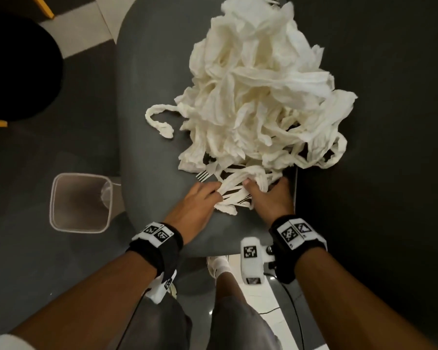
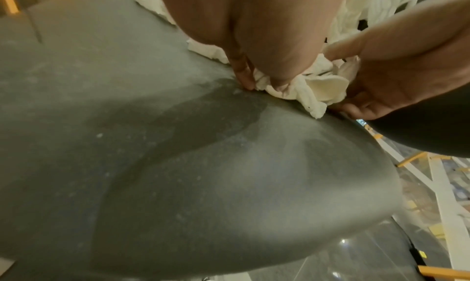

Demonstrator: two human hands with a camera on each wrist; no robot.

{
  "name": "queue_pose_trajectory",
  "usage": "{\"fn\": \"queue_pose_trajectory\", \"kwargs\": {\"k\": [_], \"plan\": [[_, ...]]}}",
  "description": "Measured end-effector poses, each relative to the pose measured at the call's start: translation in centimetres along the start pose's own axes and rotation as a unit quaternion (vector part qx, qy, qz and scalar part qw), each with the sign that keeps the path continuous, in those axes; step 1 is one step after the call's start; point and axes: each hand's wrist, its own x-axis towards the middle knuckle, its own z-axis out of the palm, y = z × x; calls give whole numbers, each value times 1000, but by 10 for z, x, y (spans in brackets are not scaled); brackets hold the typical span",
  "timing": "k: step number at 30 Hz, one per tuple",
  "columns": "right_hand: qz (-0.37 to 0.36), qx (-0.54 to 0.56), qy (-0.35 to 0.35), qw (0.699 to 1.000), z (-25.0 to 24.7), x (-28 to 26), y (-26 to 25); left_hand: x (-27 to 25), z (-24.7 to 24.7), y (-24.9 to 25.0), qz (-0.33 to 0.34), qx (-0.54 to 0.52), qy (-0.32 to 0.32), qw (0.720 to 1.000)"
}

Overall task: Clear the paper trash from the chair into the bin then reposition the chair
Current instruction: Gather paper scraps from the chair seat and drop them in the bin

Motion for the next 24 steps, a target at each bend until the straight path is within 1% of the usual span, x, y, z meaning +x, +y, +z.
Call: {"fn": "queue_pose_trajectory", "kwargs": {"k": [3,5,7,8,10,11,13,16,18,21,24], "plan": [[17,26,-79,996,12,-6,-6,-3,0,1,-14,-54,15,998],[24,45,-97,994,15,-14,-6,-5,-3,1,-39,-82,22,996],[37,67,-114,991,13,-25,-8,-11,-9,2,-71,-124,18,990],[46,80,-126,988,12,-33,-9,-15,-12,2,-75,-146,12,986],[46,91,-162,981,9,-49,-12,-22,-20,1,-62,-170,-8,984],[37,91,-178,979,10,-60,-15,-27,-24,1,-50,-171,-17,984],[4,68,-188,980,17,-78,-21,-38,-31,-4,-38,-179,-17,983],[-60,16,-205,977,42,-102,-33,-65,-47,-22,-63,-223,21,972],[-86,-13,-224,971,67,-121,-46,-89,-62,-39,-86,-250,64,962],[-133,-47,-255,957,114,-151,-64,-133,-80,-73,-123,-261,143,947],[-146,-85,-288,943,169,-179,-74,-182,-91,-112,-142,-254,201,935]]}}
